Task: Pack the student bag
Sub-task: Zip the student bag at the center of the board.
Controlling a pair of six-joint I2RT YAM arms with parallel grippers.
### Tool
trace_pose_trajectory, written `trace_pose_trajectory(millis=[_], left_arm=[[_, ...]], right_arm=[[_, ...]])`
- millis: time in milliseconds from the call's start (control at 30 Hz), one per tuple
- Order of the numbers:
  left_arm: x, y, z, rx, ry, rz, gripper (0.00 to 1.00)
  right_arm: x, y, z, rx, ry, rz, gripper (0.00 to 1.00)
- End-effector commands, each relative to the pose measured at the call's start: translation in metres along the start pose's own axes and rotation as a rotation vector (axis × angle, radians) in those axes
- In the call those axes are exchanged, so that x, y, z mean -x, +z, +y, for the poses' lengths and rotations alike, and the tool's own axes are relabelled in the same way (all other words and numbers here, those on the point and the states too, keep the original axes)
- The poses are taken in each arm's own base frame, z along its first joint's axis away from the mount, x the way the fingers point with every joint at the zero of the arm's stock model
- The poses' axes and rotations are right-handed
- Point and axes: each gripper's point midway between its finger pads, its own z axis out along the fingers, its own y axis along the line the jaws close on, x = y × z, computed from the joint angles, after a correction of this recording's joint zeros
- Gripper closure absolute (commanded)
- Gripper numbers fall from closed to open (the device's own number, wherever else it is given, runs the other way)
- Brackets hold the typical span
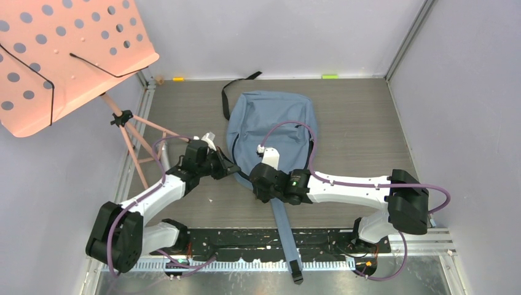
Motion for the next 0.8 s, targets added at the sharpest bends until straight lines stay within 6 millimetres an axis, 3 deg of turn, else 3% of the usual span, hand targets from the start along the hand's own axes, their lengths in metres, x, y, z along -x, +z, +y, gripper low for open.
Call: trace_pose_trajectory(millis=[0,167,500,767], left_arm=[[0.019,-0.002,-0.014,-0.032,0.056,-0.044,1.0],[0.033,-0.006,-0.003,-0.002,0.054,-0.04,1.0],[0.099,-0.01,0.014,0.1,0.153,-0.097,1.0],[0.169,0.024,0.007,0.112,0.229,-0.137,1.0]], right_arm=[[0.011,-0.01,0.006,0.006,0.011,-0.034,1.0],[0.012,-0.015,0.0,-0.011,0.014,-0.039,0.99],[0.012,-0.021,-0.016,-0.05,0.033,-0.063,1.0],[0.008,-0.02,-0.025,-0.077,0.033,-0.058,1.0]])
